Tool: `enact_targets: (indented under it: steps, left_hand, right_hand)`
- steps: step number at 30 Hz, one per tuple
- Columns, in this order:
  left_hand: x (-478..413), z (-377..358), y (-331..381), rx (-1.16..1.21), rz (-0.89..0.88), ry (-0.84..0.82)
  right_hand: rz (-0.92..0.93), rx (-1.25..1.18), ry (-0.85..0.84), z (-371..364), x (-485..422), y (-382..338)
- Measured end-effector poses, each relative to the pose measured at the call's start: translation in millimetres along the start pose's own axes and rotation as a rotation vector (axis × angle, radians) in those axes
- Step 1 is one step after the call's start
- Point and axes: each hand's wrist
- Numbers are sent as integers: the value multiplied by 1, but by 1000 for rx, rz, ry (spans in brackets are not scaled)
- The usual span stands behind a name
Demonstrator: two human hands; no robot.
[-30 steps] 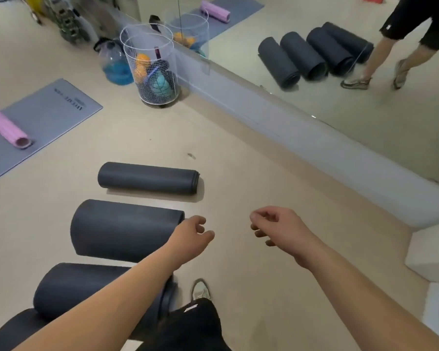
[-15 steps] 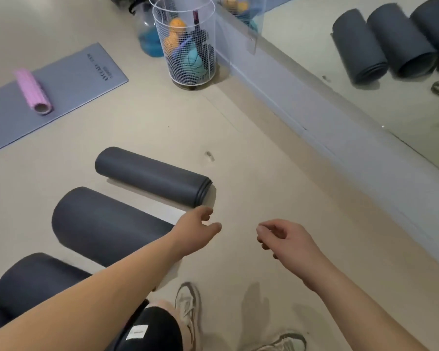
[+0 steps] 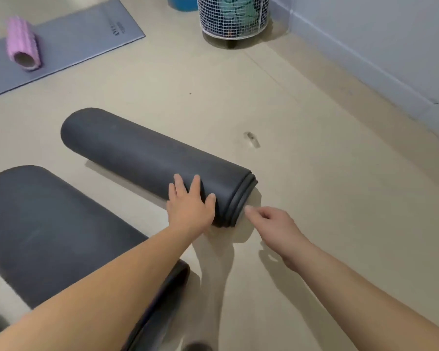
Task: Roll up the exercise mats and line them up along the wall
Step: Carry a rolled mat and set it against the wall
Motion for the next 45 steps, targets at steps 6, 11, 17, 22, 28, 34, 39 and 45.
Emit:
enact_targets:
  steps: [6,11,17,22,28,34,39,45]
  left_hand:
    - [-27,-36,-39,-43,-235,185]
    - [-41,-33,-45,-61,-348,221]
    - [-70,-21,-51,463,44,385]
    - [-69,-24,-16,987,608,37]
    - [-31,-66,65,962,475,-82]
    - [22,-99,147,514,112,-153]
    - [55,-125,170,493,74,-247]
    - [72,-138,170,524,254,-434]
  right_hand:
    - [0,-61,150,-95,-36,19]
    - [62,-63,356,-120,-38,14]
    - [-21,-118,355,-93,-78,-6]
    - [-217,-272,344,-36,-78,-19]
    - [-364,-385,423,51,-56,16]
    - [-752,-581,333,133,-25,77]
    - [-918,-552,333,183,11,142]
    - [-713,-10,316,217,21,177]
Point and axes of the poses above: each hand's wrist, its own x-axis away from the middle knuckle, its own z-axis out of the back of the hand, y = z × x, and after that the axes turned 15 degrees about y, right-handed
